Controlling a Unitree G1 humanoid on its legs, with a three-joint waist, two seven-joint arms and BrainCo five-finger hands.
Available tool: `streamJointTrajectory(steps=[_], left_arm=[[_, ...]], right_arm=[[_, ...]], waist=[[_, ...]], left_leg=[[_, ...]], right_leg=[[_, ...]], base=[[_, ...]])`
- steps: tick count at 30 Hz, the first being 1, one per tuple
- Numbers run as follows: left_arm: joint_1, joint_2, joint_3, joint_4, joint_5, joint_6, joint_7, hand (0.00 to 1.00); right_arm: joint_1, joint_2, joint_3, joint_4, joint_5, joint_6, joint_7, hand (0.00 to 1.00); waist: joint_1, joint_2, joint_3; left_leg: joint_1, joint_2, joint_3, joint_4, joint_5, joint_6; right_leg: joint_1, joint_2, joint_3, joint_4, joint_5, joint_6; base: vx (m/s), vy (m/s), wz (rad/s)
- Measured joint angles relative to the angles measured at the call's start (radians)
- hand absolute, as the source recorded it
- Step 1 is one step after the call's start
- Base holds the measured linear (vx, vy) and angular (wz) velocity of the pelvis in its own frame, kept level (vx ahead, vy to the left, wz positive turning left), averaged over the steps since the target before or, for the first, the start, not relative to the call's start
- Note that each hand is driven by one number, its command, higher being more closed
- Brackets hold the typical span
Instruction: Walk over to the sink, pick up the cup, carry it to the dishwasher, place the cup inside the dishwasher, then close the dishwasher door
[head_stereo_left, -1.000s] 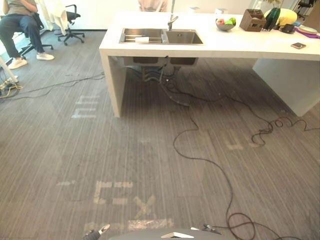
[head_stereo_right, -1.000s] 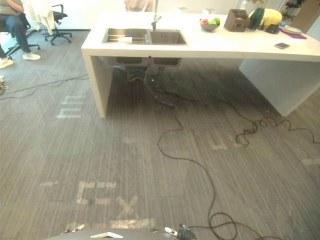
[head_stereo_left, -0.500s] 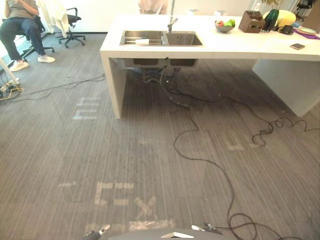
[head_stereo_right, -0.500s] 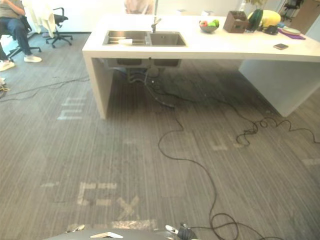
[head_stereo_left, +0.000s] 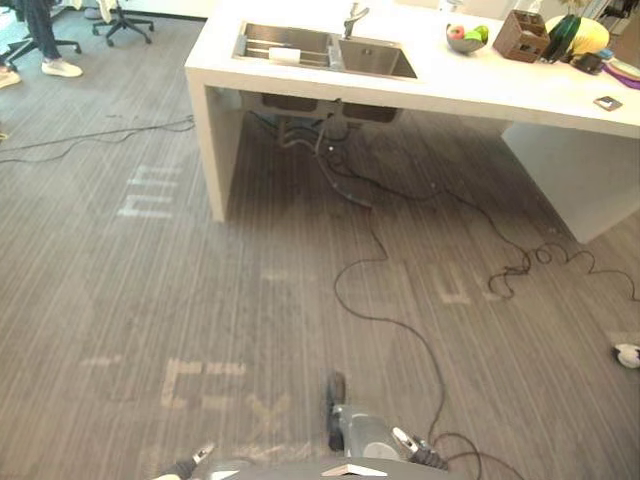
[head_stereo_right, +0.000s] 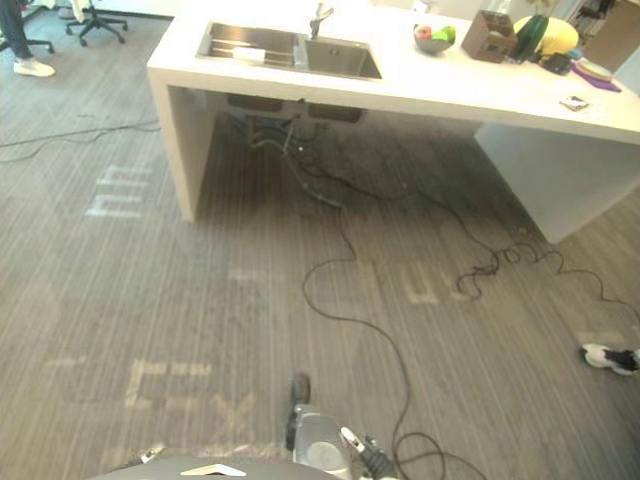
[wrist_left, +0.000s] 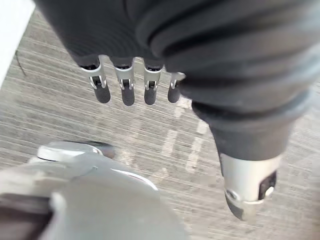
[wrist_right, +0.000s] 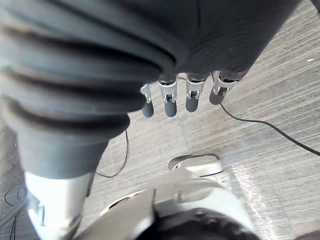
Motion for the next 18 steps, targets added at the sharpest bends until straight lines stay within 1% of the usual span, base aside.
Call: streamJointTrajectory(steps=[1,2,3,4,5,6,7,8,9,10,11,12,13,14,15,16,17,18], left_arm=[[0.003,-0.006,0.009,-0.009,0.003,-0.001,0.0,0.0],[0.018,-0.036,0.033,-0.022,0.004,-0.004,0.003,0.0],[0.019,-0.069,0.066,-0.033,0.007,-0.011,0.002,0.0],[0.02,-0.079,0.083,-0.038,0.013,-0.012,0.002,0.0],[0.02,-0.091,0.11,-0.039,0.017,-0.012,0.002,0.0],[0.02,-0.104,0.133,-0.039,0.025,-0.014,0.002,0.0],[0.019,-0.108,0.142,-0.04,0.029,-0.017,0.001,0.0],[0.02,-0.106,0.144,-0.047,0.034,-0.022,0.002,0.0],[0.021,-0.101,0.136,-0.073,0.047,-0.037,0.004,0.0],[0.021,-0.098,0.132,-0.081,0.055,-0.049,0.009,0.0],[0.017,-0.084,0.108,-0.1,0.067,-0.068,0.03,0.0],[0.008,-0.082,0.086,-0.109,0.073,-0.091,0.048,0.0],[0.004,-0.08,0.074,-0.109,0.073,-0.098,0.056,0.0],[-0.003,-0.072,0.051,-0.109,0.073,-0.113,0.073,0.0],[-0.003,-0.072,0.039,-0.11,0.073,-0.126,0.084,0.0],[0.004,-0.072,0.002,-0.125,0.073,-0.164,0.128,0.0],[0.007,-0.067,-0.013,-0.131,0.072,-0.182,0.144,0.0],[0.008,-0.056,-0.021,-0.134,0.08,-0.22,0.176,0.0]], right_arm=[[0.015,0.001,0.0,-0.008,0.001,0.004,0.0,0.0],[0.033,-0.002,-0.011,-0.015,0.001,0.018,0.002,0.0],[0.03,-0.021,-0.048,-0.004,0.0,0.03,0.003,0.0],[0.023,-0.026,-0.06,0.002,0.0,0.037,0.003,0.0],[0.02,-0.035,-0.076,0.006,-0.001,0.039,0.003,0.0],[0.018,-0.047,-0.075,0.006,-0.001,0.037,0.003,0.0],[0.008,-0.052,-0.075,0.008,-0.001,0.036,0.003,0.0],[0.004,-0.056,-0.075,0.027,-0.001,0.033,0.003,0.0],[0.0,-0.053,-0.073,0.038,0.0,0.027,0.007,0.0],[-0.004,-0.053,-0.072,0.048,0.0,0.018,0.013,0.0],[-0.039,-0.054,-0.07,0.064,0.001,0.001,0.017,0.0],[-0.075,-0.05,-0.073,0.062,0.009,-0.019,0.02,0.0],[-0.089,-0.046,-0.076,0.061,0.018,-0.029,0.021,0.0],[-0.102,-0.034,-0.078,0.05,0.028,-0.049,0.023,0.0],[-0.101,-0.028,-0.081,0.038,0.029,-0.057,0.023,0.0],[-0.1,-0.02,-0.079,0.021,0.029,-0.075,0.022,0.0],[-0.108,-0.016,-0.064,0.023,0.029,-0.074,0.021,0.0],[-0.126,-0.003,-0.032,0.028,0.028,-0.068,0.019,0.0]], waist=[[-0.001,0.003,-0.004],[-0.012,0.025,-0.027],[-0.01,0.058,-0.047],[-0.009,0.071,-0.055],[-0.013,0.085,-0.063],[-0.011,0.1,-0.06],[-0.011,0.108,-0.055],[-0.006,0.106,-0.052],[0.009,0.082,-0.042],[0.017,0.072,-0.037],[0.033,0.058,-0.034],[0.042,0.048,-0.028],[0.044,0.045,-0.026],[0.053,0.037,-0.021],[0.057,0.037,-0.021],[0.075,0.04,-0.021],[0.088,0.035,-0.021],[0.091,0.029,-0.021]], left_leg=[[0.023,0.007,-0.003,-0.003,-0.019,-0.007],[0.052,0.03,-0.026,0.004,-0.035,-0.014],[0.017,0.067,-0.026,0.099,-0.006,-0.001],[-0.023,0.08,-0.033,0.182,0.016,0.009],[-0.105,0.103,-0.051,0.362,0.098,-0.009],[-0.19,0.144,-0.047,0.565,0.188,-0.031],[-0.23,0.161,-0.042,0.664,0.182,-0.033],[-0.279,0.167,-0.035,0.78,0.155,-0.03],[-0.349,0.136,-0.008,0.862,0.098,-0.023],[-0.38,0.117,0.011,0.866,0.075,-0.017],[-0.458,0.082,0.065,0.821,0.035,0.0],[-0.527,0.05,0.123,0.709,0.023,0.014],[-0.555,0.034,0.15,0.63,0.029,0.022],[-0.586,-0.004,0.19,0.414,0.087,0.033],[-0.593,-0.022,0.196,0.287,0.14,0.035],[-0.609,-0.045,0.157,0.045,0.261,0.019],[-0.635,-0.045,0.14,0.066,0.318,0.018],[-0.664,-0.061,0.117,0.151,0.398,0.036]], right_leg=[[0.001,0.0,-0.004,0.036,-0.016,-0.008],[-0.005,0.014,-0.006,0.114,0.015,-0.004],[-0.016,0.039,-0.016,0.175,-0.044,-0.024],[-0.007,0.047,-0.025,0.181,-0.061,-0.034],[0.028,0.064,-0.044,0.17,-0.093,-0.046],[0.1,0.094,-0.051,0.121,-0.119,-0.066],[0.15,0.113,-0.053,0.083,-0.124,-0.074],[0.233,0.134,-0.052,0.023,-0.126,-0.081],[0.355,0.143,-0.043,-0.062,-0.13,-0.091],[0.393,0.14,-0.032,-0.084,-0.131,-0.094],[0.443,0.132,-0.014,-0.119,-0.132,-0.095],[0.479,0.12,0.005,-0.142,-0.132,-0.095],[0.496,0.114,0.013,-0.152,-0.133,-0.095],[0.532,0.096,0.026,-0.167,-0.14,-0.084],[0.55,0.09,0.031,-0.171,-0.15,-0.082],[0.595,0.088,0.068,-0.187,-0.217,-0.098],[0.613,0.089,0.089,-0.195,-0.264,-0.106],[0.629,0.072,0.129,-0.19,-0.325,-0.115]], base=[[0.71,-0.373,0.63],[0.77,-0.369,0.47],[0.66,-0.317,0.36],[0.65,-0.33,0.12],[0.68,-0.358,0.15],[0.71,-0.335,0.18],[0.73,-0.308,0.09],[0.71,-0.273,-0.03],[0.68,-0.256,-0.13],[0.73,-0.213,-0.35],[0.56,-0.123,-0.56],[0.65,-0.09,-0.6],[0.55,-0.006,-0.61],[0.56,0.024,-0.45],[0.57,0.092,-0.72],[0.44,0.124,-0.67],[0.65,0.25,-0.74],[0.53,0.23,-0.39]])
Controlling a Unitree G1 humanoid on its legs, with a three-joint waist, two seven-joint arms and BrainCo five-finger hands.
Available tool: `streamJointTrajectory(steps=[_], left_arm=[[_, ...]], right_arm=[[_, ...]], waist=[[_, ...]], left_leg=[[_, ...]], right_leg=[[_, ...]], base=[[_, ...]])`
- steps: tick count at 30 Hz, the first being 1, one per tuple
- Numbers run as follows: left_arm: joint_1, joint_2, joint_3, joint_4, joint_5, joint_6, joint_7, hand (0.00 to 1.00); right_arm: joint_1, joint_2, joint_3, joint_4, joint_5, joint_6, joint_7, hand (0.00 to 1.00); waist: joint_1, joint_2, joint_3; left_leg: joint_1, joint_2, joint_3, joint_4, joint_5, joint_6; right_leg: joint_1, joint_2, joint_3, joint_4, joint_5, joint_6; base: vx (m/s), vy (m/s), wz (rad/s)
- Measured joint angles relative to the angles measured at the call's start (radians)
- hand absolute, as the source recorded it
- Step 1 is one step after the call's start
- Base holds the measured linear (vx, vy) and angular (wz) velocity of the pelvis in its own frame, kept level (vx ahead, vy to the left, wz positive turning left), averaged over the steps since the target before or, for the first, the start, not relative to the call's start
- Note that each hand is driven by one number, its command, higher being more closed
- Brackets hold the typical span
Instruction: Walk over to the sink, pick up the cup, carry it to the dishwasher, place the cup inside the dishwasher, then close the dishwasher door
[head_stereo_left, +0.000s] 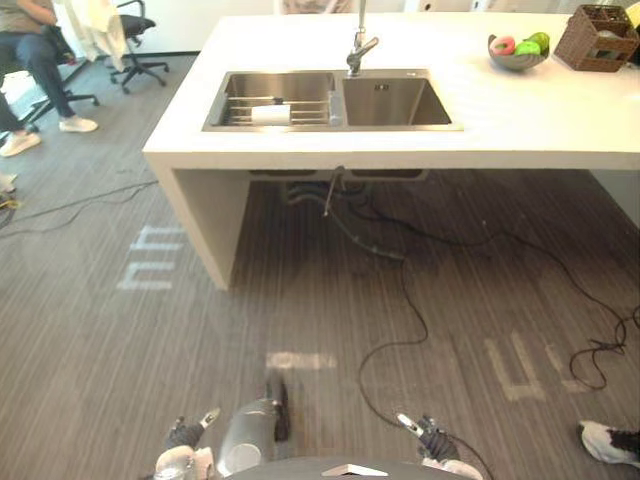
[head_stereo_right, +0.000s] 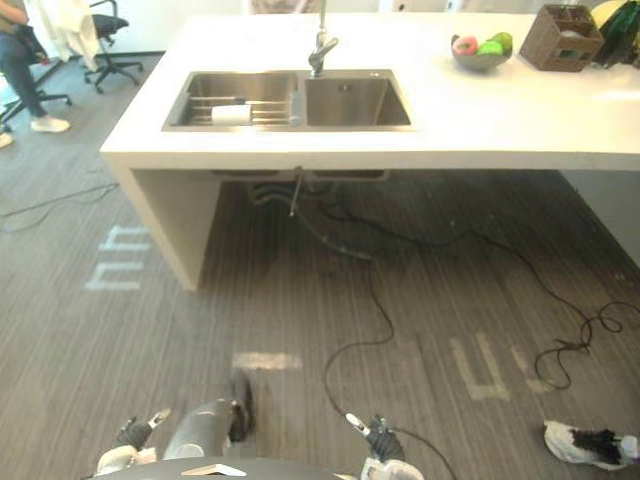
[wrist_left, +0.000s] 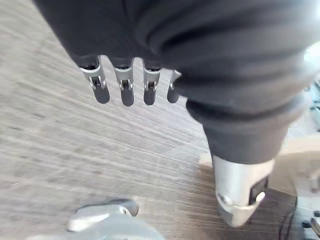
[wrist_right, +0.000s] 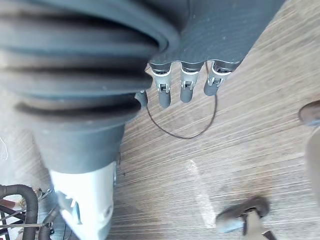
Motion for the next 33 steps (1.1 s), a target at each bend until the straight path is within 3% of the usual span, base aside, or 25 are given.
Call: streamJointTrajectory(steps=[1,4,5,6,7,8,9,10,11,13,14,16,17,19,20,21,23,24,25,26,27,29,30,31,33], left_arm=[[-0.012,0.006,-0.007,-0.004,0.019,-0.035,0.033,0.0],[-0.057,0.017,-0.075,-0.015,0.053,-0.087,0.108,0.0],[-0.072,0.023,-0.117,-0.029,0.069,-0.1,0.142,0.0],[-0.064,0.021,-0.169,-0.065,0.092,-0.105,0.18,0.0],[-0.06,0.02,-0.202,-0.107,0.105,-0.108,0.201,0.0],[-0.059,0.02,-0.225,-0.171,0.11,-0.104,0.222,0.0],[-0.063,0.012,-0.242,-0.271,0.11,-0.091,0.257,0.0],[-0.068,0.008,-0.251,-0.322,0.109,-0.085,0.277,0.0],[-0.089,0.01,-0.271,-0.415,0.108,-0.069,0.32,0.0],[-0.15,0.013,-0.276,-0.551,0.107,-0.039,0.392,0.0],[-0.196,0.009,-0.273,-0.647,0.108,-0.009,0.428,0.0],[-0.249,0.011,-0.262,-0.79,0.123,0.015,0.463,0.0],[-0.262,0.02,-0.247,-0.892,0.146,0.017,0.484,0.0],[-0.243,0.031,-0.222,-1.061,0.174,0.014,0.52,0.0],[-0.218,0.048,-0.208,-1.157,0.202,0.006,0.541,0.0],[-0.201,0.04,-0.204,-1.181,0.224,-0.004,0.555,0.0],[-0.175,0.006,-0.213,-1.278,0.272,-0.033,0.569,0.0],[-0.181,0.001,-0.222,-1.297,0.281,-0.037,0.569,0.0],[-0.192,0.005,-0.231,-1.338,0.308,-0.06,0.558,0.0],[-0.191,0.007,-0.231,-1.352,0.315,-0.061,0.552,0.0],[-0.191,0.008,-0.231,-1.362,0.318,-0.063,0.54,0.0],[-0.192,0.012,-0.237,-1.392,0.32,-0.067,0.483,0.0],[-0.207,0.011,-0.255,-1.39,0.327,-0.067,0.447,0.0],[-0.22,0.012,-0.27,-1.386,0.327,-0.065,0.424,0.0],[-0.231,0.046,-0.311,-1.371,0.354,-0.05,0.325,0.0]], right_arm=[[-0.013,0.013,0.022,0.003,-0.001,0.006,0.0,0.0],[-0.046,0.021,0.039,0.042,-0.003,0.037,-0.001,0.0],[-0.054,0.021,0.036,0.056,-0.004,0.05,-0.004,0.0],[-0.055,0.024,0.034,0.076,-0.002,0.06,-0.005,0.0],[-0.055,0.024,0.033,0.075,-0.001,0.065,-0.005,0.0],[-0.055,0.025,0.021,0.075,-0.001,0.065,-0.005,0.0],[-0.054,0.026,0.008,0.075,0.001,0.064,-0.006,0.0],[-0.053,0.023,0.006,0.074,0.001,0.064,-0.006,0.0],[-0.046,0.021,0.002,0.065,0.003,0.057,-0.007,0.0],[-0.026,0.025,-0.012,0.041,0.041,0.042,-0.01,0.0],[-0.012,0.025,-0.037,0.033,0.057,0.032,-0.012,0.0],[0.032,0.029,-0.056,0.036,0.073,0.017,-0.029,0.0],[0.072,0.042,-0.067,0.037,0.079,0.011,-0.035,0.0],[0.123,0.042,-0.052,0.036,0.079,0.006,-0.048,0.0],[0.162,0.042,-0.02,0.037,0.077,0.007,-0.049,0.0],[0.161,0.021,-0.028,0.038,0.086,0.01,-0.045,0.0],[0.163,-0.045,0.019,0.036,0.067,0.037,-0.039,0.0],[0.162,-0.05,0.019,0.035,0.067,0.042,-0.039,0.0],[0.162,-0.051,0.018,0.033,0.057,0.047,-0.038,0.0],[0.166,-0.051,0.018,0.033,0.049,0.046,-0.038,0.0],[0.17,-0.052,0.017,0.033,0.046,0.044,-0.036,0.0],[0.174,-0.055,0.005,0.033,0.037,0.038,-0.013,0.0],[0.172,-0.055,-0.011,0.033,0.037,0.033,-0.002,0.0],[0.17,-0.056,-0.029,0.034,0.036,0.03,0.002,0.0],[0.164,-0.03,-0.097,0.043,0.029,0.026,0.007,0.0]], waist=[[-0.003,-0.02,0.007],[-0.026,-0.031,0.011],[-0.027,-0.047,0.017],[-0.027,-0.069,0.013],[-0.028,-0.077,0.014],[-0.024,-0.081,0.016],[-0.028,-0.081,0.017],[-0.032,-0.083,0.015],[-0.036,-0.071,0.014],[-0.063,-0.069,0.014],[-0.086,-0.067,0.015],[-0.104,-0.063,0.016],[-0.108,-0.056,0.012],[-0.104,-0.043,-0.001],[-0.102,-0.059,-0.033],[-0.101,-0.023,-0.035],[-0.093,0.049,-0.042],[-0.09,0.057,-0.043],[-0.08,0.052,-0.046],[-0.079,0.043,-0.052],[-0.076,0.034,-0.06],[-0.068,0.043,-0.089],[-0.072,0.054,-0.103],[-0.077,0.061,-0.105],[-0.096,0.047,-0.133]], left_leg=[[-0.027,-0.006,0.0,0.062,-0.019,0.008],[-0.044,-0.039,-0.011,0.125,-0.056,0.079],[0.014,-0.072,-0.005,0.101,-0.07,0.103],[0.089,-0.109,0.001,0.053,-0.091,0.114],[0.149,-0.126,0.001,0.026,-0.11,0.119],[0.205,-0.142,-0.002,-0.003,-0.126,0.113],[0.286,-0.162,-0.002,-0.063,-0.134,0.112],[0.329,-0.165,-0.002,-0.095,-0.135,0.112],[0.401,-0.166,-0.011,-0.152,-0.139,0.11],[0.481,-0.165,-0.059,-0.206,-0.15,0.103],[0.518,-0.16,-0.098,-0.222,-0.164,0.092],[0.567,-0.146,-0.153,-0.22,-0.192,0.079],[0.605,-0.134,-0.189,-0.207,-0.235,0.062],[0.64,-0.111,-0.211,-0.143,-0.327,0.018],[0.646,-0.104,-0.206,-0.084,-0.387,-0.022],[0.652,-0.071,-0.198,-0.051,-0.408,-0.036],[0.568,0.015,-0.157,0.222,-0.358,-0.097],[0.531,0.033,-0.152,0.319,-0.317,-0.12],[0.457,0.101,-0.093,0.494,-0.304,-0.137],[0.441,0.125,-0.063,0.51,-0.308,-0.129],[0.422,0.151,-0.032,0.503,-0.315,-0.119],[0.399,0.227,0.05,0.331,-0.286,-0.081],[0.39,0.242,0.071,0.154,-0.172,-0.042],[0.376,0.244,0.065,0.073,-0.115,-0.048],[0.431,0.191,0.055,-0.106,-0.074,-0.093]], right_leg=[[-0.007,-0.006,0.033,0.022,-0.016,-0.036],[-0.061,-0.024,0.07,0.174,0.053,0.024],[-0.09,-0.044,0.071,0.313,0.091,0.093],[-0.138,-0.068,0.073,0.493,0.164,0.23],[-0.189,-0.082,0.082,0.639,0.264,0.338],[-0.26,-0.105,0.075,0.808,0.3,0.326],[-0.358,-0.145,0.021,0.977,0.292,0.281],[-0.404,-0.158,-0.007,1.022,0.276,0.242],[-0.491,-0.156,-0.056,1.055,0.229,0.168],[-0.603,-0.137,-0.127,0.992,0.156,0.128],[-0.653,-0.13,-0.17,0.871,0.131,0.111],[-0.674,-0.122,-0.211,0.623,0.142,0.088],[-0.666,-0.116,-0.22,0.462,0.187,0.071],[-0.666,-0.097,-0.205,0.352,0.29,0.047],[-0.663,-0.093,-0.184,0.33,0.387,0.037],[-0.653,-0.074,-0.207,0.365,0.363,0.025],[-0.548,-0.009,-0.241,0.299,0.302,0.009],[-0.512,0.003,-0.245,0.271,0.296,0.005],[-0.404,0.015,-0.251,0.19,0.29,0.0],[-0.379,0.014,-0.252,0.165,0.29,0.0],[-0.359,0.014,-0.252,0.14,0.29,0.0],[-0.31,0.011,-0.245,0.076,0.291,0.004],[-0.303,0.01,-0.246,0.064,0.292,0.013],[-0.304,0.014,-0.245,0.062,0.29,0.018],[-0.333,-0.01,-0.233,0.061,0.289,0.036]], base=[[0.63,0.287,-0.13],[0.55,0.257,0.34],[0.53,0.207,0.32],[0.64,0.231,0.26],[0.52,0.179,0.07],[0.49,0.167,-0.06],[0.37,0.124,-0.13],[0.45,0.147,-0.13],[0.54,0.118,0.06],[0.49,0.045,0.5],[0.48,-0.064,0.98],[0.56,-0.105,0.98],[0.6,-0.178,0.78],[0.65,-0.228,0.55],[0.54,-0.202,0.27],[0.65,-0.243,0.26],[0.6,-0.239,0.17],[0.72,-0.286,0.19],[0.56,-0.218,0.09],[0.45,-0.168,0.01],[0.28,-0.132,-0.19],[0.33,-0.111,-0.18],[0.25,-0.001,0.04],[0.33,0.069,0.05],[0.24,0.115,0.08]])
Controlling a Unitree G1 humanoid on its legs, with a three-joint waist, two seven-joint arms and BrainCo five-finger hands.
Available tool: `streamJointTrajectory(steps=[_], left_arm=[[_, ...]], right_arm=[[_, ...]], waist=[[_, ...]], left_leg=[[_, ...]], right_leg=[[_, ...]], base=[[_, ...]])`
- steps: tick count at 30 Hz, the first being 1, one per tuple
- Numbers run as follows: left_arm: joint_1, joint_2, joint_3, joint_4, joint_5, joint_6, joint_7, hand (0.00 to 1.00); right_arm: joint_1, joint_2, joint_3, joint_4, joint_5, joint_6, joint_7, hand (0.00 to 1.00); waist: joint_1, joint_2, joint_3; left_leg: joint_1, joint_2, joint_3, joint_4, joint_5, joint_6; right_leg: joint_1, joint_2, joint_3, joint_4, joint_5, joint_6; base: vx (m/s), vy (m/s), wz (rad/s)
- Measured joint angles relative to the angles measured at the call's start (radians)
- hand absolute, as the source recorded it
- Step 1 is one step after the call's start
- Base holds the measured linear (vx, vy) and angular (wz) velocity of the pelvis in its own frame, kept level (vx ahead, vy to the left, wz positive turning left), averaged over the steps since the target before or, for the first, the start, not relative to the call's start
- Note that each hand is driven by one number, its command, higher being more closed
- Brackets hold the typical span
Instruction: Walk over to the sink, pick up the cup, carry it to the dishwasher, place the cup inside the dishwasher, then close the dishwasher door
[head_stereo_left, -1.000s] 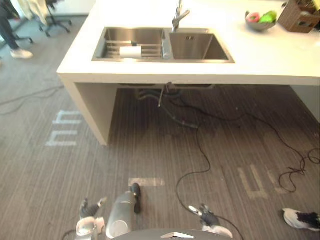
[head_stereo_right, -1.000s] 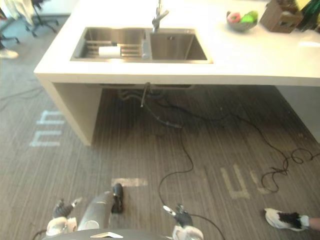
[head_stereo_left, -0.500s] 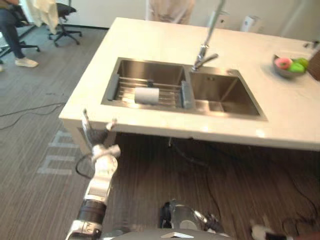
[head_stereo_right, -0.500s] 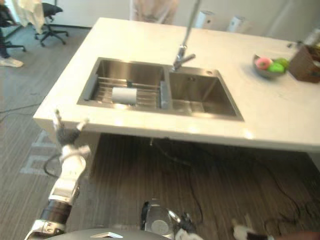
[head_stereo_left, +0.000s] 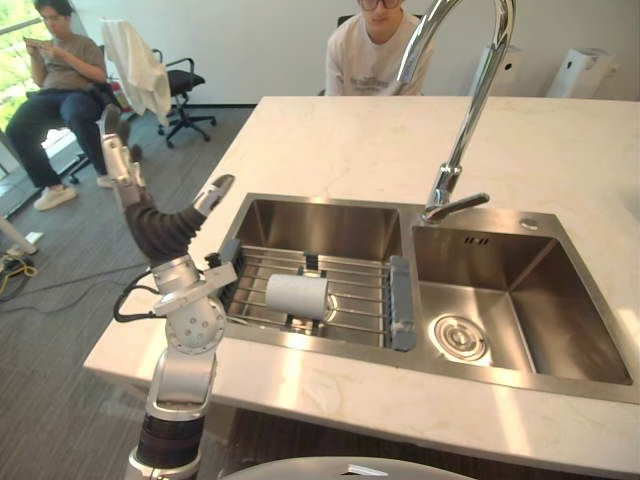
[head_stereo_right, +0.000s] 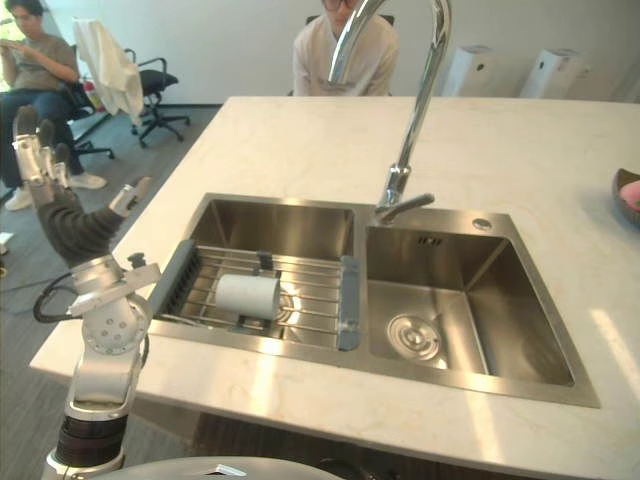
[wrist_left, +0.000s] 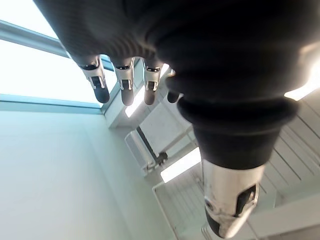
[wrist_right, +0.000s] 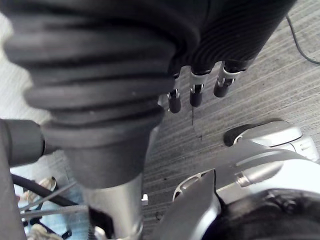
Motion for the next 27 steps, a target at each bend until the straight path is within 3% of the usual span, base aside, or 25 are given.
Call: streamJointTrajectory(steps=[3,5,7,12,15,17,27], left_arm=[[-0.032,0.062,-0.03,0.075,0.034,0.011,-0.099,0.0],[-0.036,0.104,-0.058,0.118,0.064,0.018,-0.171,0.0],[-0.041,0.218,-0.12,0.197,0.097,0.02,-0.304,0.0],[-0.069,0.384,-0.153,0.245,0.151,0.033,-0.548,0.0],[-0.072,0.421,-0.152,0.246,0.159,0.045,-0.621,0.0],[-0.095,0.429,-0.156,0.247,0.17,0.052,-0.681,0.0],[-0.24,0.439,-0.257,0.241,0.186,0.099,-0.839,0.0]], right_arm=[[-0.011,0.015,-0.05,0.006,-0.002,0.003,0.022,0.0],[-0.014,0.015,-0.064,0.016,-0.014,0.01,0.031,0.0],[-0.028,0.01,-0.084,0.033,-0.041,0.022,0.033,0.0],[-0.051,0.002,-0.078,0.032,-0.052,0.04,0.034,0.0],[-0.051,-0.015,-0.041,0.031,-0.059,0.041,0.033,0.0],[-0.051,-0.03,-0.014,0.03,-0.061,0.042,0.032,0.0],[-0.05,-0.035,-0.015,0.039,-0.059,0.044,0.031,0.0]], waist=[[-0.016,-0.002,0.0],[-0.025,-0.001,0.001],[-0.033,-0.001,0.002],[-0.058,0.007,0.008],[-0.061,0.002,0.01],[-0.079,0.002,0.01],[-0.11,0.004,0.009]], left_leg=[[0.06,-0.036,0.013,-0.193,0.057,-0.019],[0.075,-0.043,0.025,-0.236,0.067,-0.025],[0.091,-0.053,0.028,-0.267,0.067,-0.025],[0.087,-0.075,0.035,-0.316,0.062,-0.024],[0.086,-0.09,0.054,-0.322,0.059,-0.02],[0.086,-0.102,0.056,-0.323,0.06,-0.019],[0.089,-0.105,0.092,-0.323,0.062,-0.023]], right_leg=[[-0.028,-0.01,-0.002,-0.001,0.0,0.01],[-0.033,-0.011,-0.001,-0.001,0.002,0.014],[-0.024,-0.012,-0.001,-0.012,0.013,0.029],[-0.022,-0.019,-0.004,-0.092,0.076,0.046],[-0.016,-0.03,0.011,-0.121,0.094,0.054],[-0.015,-0.041,0.012,-0.131,0.101,0.059],[-0.018,-0.04,0.061,-0.16,0.139,0.07]], base=[[0.05,0.083,0.12],[-0.01,0.076,0.17],[-0.05,0.058,0.07],[-0.11,0.068,0.05],[-0.11,0.052,-0.18],[-0.08,0.043,-0.03],[0.03,0.006,-0.11]])
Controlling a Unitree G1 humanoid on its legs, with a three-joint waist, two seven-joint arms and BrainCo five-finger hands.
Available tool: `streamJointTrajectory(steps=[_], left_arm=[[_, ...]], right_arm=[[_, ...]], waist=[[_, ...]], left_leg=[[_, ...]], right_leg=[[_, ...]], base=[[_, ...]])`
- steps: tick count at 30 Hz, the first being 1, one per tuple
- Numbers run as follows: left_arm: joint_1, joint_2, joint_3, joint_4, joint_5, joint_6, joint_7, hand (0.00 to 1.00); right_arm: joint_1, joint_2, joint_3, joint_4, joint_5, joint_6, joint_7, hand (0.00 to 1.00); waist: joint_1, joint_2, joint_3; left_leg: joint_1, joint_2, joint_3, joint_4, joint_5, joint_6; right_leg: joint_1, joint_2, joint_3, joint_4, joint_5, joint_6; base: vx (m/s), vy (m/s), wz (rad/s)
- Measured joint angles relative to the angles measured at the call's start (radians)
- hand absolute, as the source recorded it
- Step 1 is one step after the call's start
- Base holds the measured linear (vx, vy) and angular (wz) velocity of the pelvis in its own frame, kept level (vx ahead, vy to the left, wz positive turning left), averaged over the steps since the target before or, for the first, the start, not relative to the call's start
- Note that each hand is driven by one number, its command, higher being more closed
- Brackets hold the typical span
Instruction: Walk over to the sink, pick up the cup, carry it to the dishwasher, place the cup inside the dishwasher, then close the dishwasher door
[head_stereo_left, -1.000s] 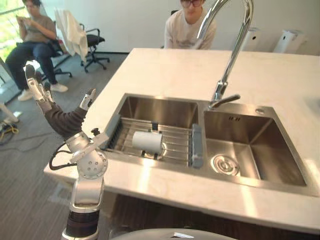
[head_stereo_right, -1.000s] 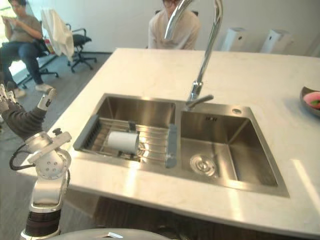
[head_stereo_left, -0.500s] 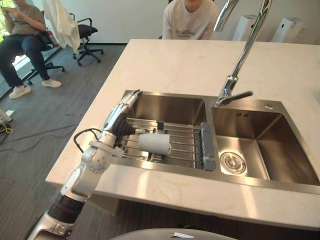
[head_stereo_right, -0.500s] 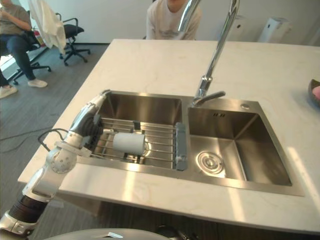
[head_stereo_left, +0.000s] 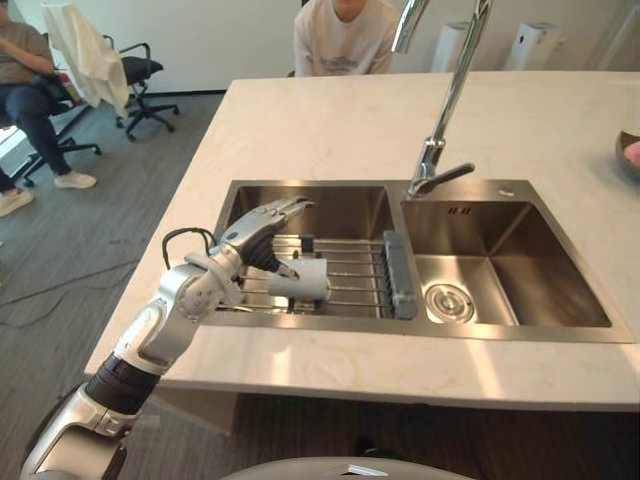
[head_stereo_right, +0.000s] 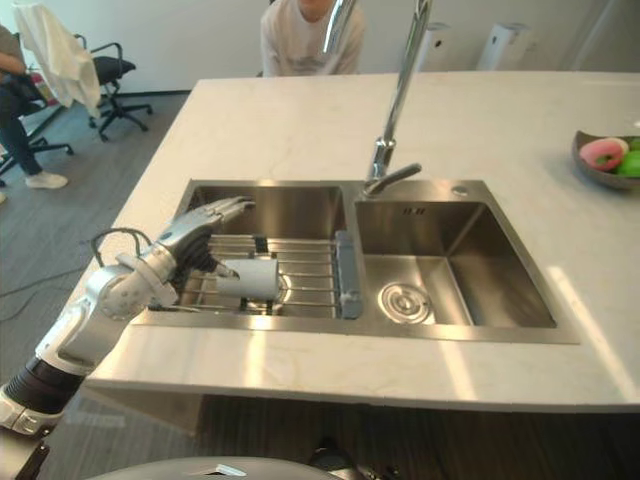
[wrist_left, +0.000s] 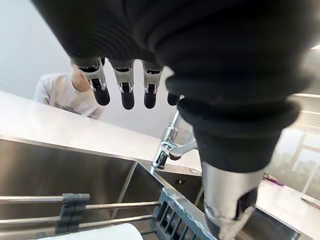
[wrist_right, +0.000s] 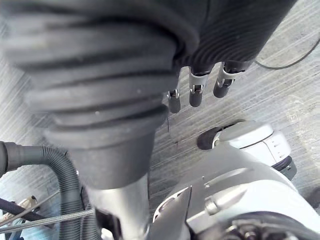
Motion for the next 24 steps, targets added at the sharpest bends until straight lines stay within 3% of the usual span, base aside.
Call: streamJointTrajectory(steps=[13,20,24], left_arm=[[-0.072,-0.003,-0.109,0.068,0.034,0.096,-0.15,0.0],[-0.086,-0.002,-0.148,0.164,0.042,0.137,-0.159,0.0],[-0.079,-0.001,-0.151,0.232,0.06,0.161,-0.122,0.0]], right_arm=[[0.011,0.002,-0.038,0.003,-0.003,0.001,0.001,0.0],[0.018,0.002,-0.048,-0.004,-0.004,0.016,0.0,0.0],[0.015,0.003,-0.042,-0.007,-0.004,0.016,0.0,0.0]], waist=[[-0.043,0.017,0.01],[-0.046,0.023,0.027],[-0.055,0.025,0.038]], left_leg=[[0.035,-0.001,0.075,0.0,-0.027,0.0],[0.053,-0.002,0.099,0.005,-0.033,-0.003],[0.052,-0.005,0.1,0.005,-0.035,-0.002]], right_leg=[[-0.007,0.012,0.073,-0.008,0.004,0.003],[-0.001,0.016,0.088,-0.009,0.008,0.003],[-0.002,0.014,0.087,-0.011,0.008,0.003]], base=[[-0.01,0.0,-0.17],[0.0,-0.007,-0.08],[-0.01,-0.001,-0.02]])
